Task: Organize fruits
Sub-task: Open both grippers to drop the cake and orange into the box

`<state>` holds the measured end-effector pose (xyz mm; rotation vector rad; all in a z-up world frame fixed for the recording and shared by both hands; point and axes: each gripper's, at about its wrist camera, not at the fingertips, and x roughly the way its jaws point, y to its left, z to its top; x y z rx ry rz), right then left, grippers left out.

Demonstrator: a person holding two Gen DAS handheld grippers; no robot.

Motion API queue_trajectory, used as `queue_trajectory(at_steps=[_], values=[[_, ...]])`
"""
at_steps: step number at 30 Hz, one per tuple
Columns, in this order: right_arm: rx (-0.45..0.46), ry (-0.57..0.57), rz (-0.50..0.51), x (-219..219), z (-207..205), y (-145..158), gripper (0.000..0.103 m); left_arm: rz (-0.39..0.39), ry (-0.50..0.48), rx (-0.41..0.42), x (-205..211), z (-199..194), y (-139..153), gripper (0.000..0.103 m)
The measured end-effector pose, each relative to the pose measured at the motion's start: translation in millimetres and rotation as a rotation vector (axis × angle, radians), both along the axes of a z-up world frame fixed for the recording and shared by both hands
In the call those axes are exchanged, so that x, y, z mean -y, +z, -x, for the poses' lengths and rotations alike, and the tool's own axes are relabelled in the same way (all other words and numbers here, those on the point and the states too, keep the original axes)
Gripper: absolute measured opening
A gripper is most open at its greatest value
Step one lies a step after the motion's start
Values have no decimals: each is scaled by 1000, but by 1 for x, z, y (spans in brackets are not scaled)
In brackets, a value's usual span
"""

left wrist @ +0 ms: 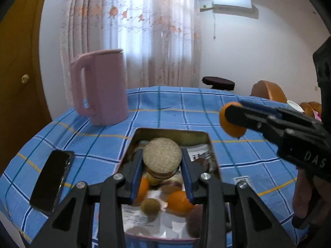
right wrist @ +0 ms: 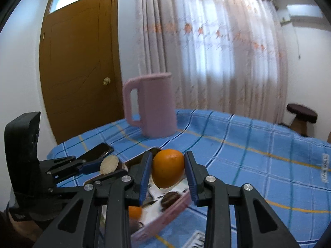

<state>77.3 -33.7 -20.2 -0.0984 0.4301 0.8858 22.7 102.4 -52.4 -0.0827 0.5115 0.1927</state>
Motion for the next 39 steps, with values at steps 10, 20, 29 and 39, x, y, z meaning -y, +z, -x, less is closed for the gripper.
queue_trajectory(at_steps=[10, 20, 29, 39], values=[[-94, 59, 125, -43, 0, -37, 34, 38, 10, -59, -18, 2, -20, 36], [-181, 79, 199, -46, -7, -60, 34, 27, 0, -112, -11, 0, -33, 37], [-190, 62, 183, -35, -6, -58, 42, 7, 18, -93, -8, 8, -24, 57], [-147, 8, 123, -7, 5, -32, 65, -10, 34, -5, -3, 27, 1, 88]])
